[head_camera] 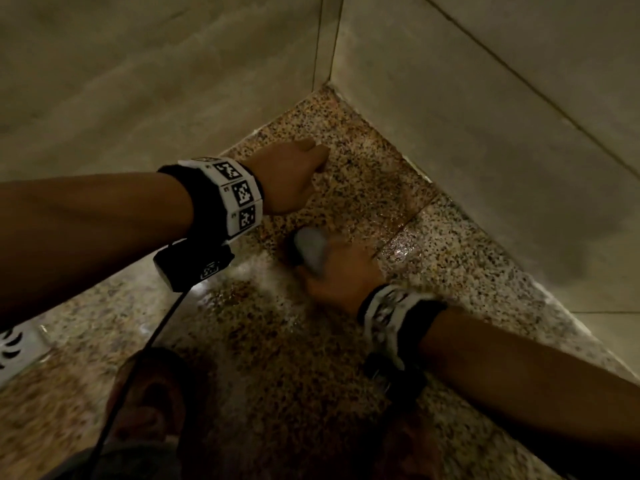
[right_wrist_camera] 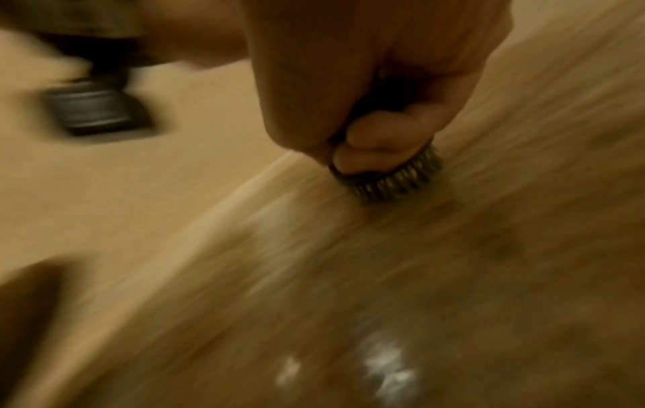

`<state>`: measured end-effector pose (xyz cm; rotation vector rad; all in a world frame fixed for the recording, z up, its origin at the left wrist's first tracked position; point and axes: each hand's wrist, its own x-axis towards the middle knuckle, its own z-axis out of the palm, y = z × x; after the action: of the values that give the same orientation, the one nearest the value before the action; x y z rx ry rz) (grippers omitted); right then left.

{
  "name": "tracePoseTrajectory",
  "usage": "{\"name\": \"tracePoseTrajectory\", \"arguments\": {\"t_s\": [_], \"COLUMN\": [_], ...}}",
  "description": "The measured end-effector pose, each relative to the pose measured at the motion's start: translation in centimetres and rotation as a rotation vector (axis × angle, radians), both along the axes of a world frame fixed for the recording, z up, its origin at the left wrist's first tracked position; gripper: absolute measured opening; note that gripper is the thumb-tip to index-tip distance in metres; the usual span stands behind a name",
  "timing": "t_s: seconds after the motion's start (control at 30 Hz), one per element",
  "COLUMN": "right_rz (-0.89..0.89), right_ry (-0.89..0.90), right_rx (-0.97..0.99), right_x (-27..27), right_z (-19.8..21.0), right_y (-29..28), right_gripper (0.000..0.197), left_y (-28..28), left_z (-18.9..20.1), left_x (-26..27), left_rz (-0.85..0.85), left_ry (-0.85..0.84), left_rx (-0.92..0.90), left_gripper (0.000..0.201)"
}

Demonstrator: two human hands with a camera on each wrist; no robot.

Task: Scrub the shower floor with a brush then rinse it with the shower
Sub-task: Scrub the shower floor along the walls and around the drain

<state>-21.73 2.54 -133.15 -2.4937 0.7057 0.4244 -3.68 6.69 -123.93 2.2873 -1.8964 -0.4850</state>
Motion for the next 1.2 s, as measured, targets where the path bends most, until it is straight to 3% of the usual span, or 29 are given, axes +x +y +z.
{"name": "tracePoseTrajectory", "arguments": {"t_s": [0.1, 0.17, 0.27, 0.37, 0.43, 0.53, 0.6, 0.67, 0.77, 0.87, 0.97, 1.03, 1.13, 1.2], "right_rz": [0.161, 0.187, 0.042, -0.182, -0.211, 0.047, 0.243, 0.313, 0.079, -0.134, -0.243, -0.341, -0.406, -0.323], "right_ry": [0.031, -0.015, -0.141, -0.037, 0.014, -0.032, -0.019, 0.040, -0.025, -0.108, 0.003, 0.078, 0.175, 0.104], "right_rx": [0.246, 0.259, 0.058, -0.164, -0.195, -0.084, 0.137, 0.296, 0.381, 0.186, -0.106, -0.176, -0.219, -0.198], "right_x": [1.9, 2.7, 3.7, 4.4, 4.6, 6.3, 7.5, 8.3, 8.1, 7.6, 5.4, 3.4, 1.0, 0.6], "right_z": [1.0, 2.0, 2.4, 1.8, 1.4, 0.5, 1.3, 3.0, 5.2, 6.2, 6.5, 5.7, 4.2, 3.4], "right_y": [5.7, 5.5, -0.3, -6.0, -5.1, 2.1, 7.1, 8.8, 5.9, -1.0, -8.4, -11.6, -12.5, -9.7], "right_gripper": [0.045, 0.045, 0.045, 0.061, 0.062, 0.037, 0.046, 0.039, 0.038, 0.040, 0.059, 0.064, 0.059, 0.048], "left_y": [0.2, 0.5, 1.3, 2.7, 3.7, 4.8, 5.2, 5.4, 5.6, 5.9, 5.2, 4.3, 2.3, 1.2], "left_z": [0.0, 0.0, 0.1, 0.2, 0.1, -0.3, -0.4, -0.3, 0.0, 0.1, 0.1, 0.2, 0.4, 0.2], "left_x": [0.2, 0.4, 1.0, 2.0, 2.4, 2.6, 2.7, 2.7, 3.0, 3.7, 4.0, 3.7, 2.4, 1.3], "left_rz": [-0.013, -0.004, 0.032, 0.109, 0.170, 0.231, 0.221, 0.214, 0.261, 0.300, 0.280, 0.258, 0.185, 0.129], "left_ry": [-0.010, 0.010, 0.020, -0.014, 0.009, 0.037, 0.025, 0.019, 0.042, 0.045, 0.050, 0.061, 0.041, 0.043], "left_rx": [0.037, 0.023, -0.026, -0.030, -0.055, -0.062, -0.048, -0.021, -0.073, -0.047, 0.005, -0.003, -0.013, -0.006], "left_gripper": [0.025, 0.026, 0.025, 0.027, 0.027, 0.028, 0.028, 0.027, 0.028, 0.027, 0.023, 0.023, 0.026, 0.023]}}
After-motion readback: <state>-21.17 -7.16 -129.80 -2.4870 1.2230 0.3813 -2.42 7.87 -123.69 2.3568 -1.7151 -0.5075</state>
